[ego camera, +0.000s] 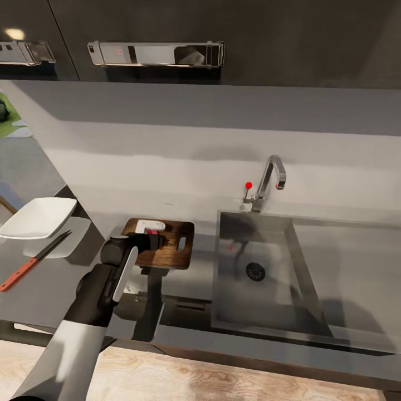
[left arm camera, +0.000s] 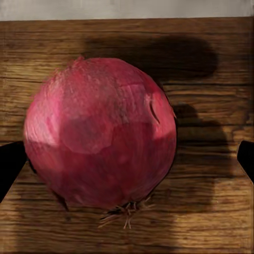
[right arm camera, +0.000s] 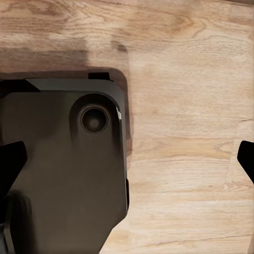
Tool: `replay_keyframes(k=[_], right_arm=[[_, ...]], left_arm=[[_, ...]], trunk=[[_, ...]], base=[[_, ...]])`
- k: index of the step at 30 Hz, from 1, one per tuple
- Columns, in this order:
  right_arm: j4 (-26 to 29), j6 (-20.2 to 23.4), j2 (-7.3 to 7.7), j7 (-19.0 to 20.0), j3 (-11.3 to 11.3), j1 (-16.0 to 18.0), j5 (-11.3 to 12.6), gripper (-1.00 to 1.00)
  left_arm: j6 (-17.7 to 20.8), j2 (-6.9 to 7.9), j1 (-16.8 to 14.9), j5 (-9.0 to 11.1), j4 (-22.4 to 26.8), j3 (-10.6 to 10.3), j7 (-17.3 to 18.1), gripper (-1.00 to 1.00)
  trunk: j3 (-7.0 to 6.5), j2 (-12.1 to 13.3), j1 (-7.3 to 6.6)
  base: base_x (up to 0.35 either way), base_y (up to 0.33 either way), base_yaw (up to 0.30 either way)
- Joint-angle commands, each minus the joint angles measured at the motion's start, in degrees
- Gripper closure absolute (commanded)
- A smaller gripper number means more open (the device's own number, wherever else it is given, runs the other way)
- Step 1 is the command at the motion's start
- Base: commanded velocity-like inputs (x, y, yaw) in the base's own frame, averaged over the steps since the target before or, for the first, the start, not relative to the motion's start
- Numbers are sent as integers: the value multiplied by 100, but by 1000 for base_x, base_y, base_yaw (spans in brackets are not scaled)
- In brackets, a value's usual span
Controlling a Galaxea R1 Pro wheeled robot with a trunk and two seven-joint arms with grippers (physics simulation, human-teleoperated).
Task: In the kitchen, take the Vidalia onion out of the sink, dice it on the chopping board with the paring knife, put the diced onion into the bowl on the countertop, then place both the paring knife and the chopping board into the sink.
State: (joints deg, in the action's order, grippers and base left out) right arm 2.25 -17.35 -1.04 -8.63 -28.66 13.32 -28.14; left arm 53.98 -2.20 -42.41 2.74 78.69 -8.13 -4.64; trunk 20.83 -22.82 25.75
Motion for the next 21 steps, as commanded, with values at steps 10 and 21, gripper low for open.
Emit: replay_keyframes(k=[10, 21], right_arm=[[-5, -14, -1, -25, -37, 3, -60, -100], [-5, -14, -1, -25, -34, 3, -60, -100]], left_arm=[[33, 16, -5, 33, 300, -5, -47, -100], [50, 147, -5, 33, 780, 3, -55, -100]], trunk=[[9, -10, 3], [9, -10, 3]], base=[[0, 0, 0], [0, 0, 0]])
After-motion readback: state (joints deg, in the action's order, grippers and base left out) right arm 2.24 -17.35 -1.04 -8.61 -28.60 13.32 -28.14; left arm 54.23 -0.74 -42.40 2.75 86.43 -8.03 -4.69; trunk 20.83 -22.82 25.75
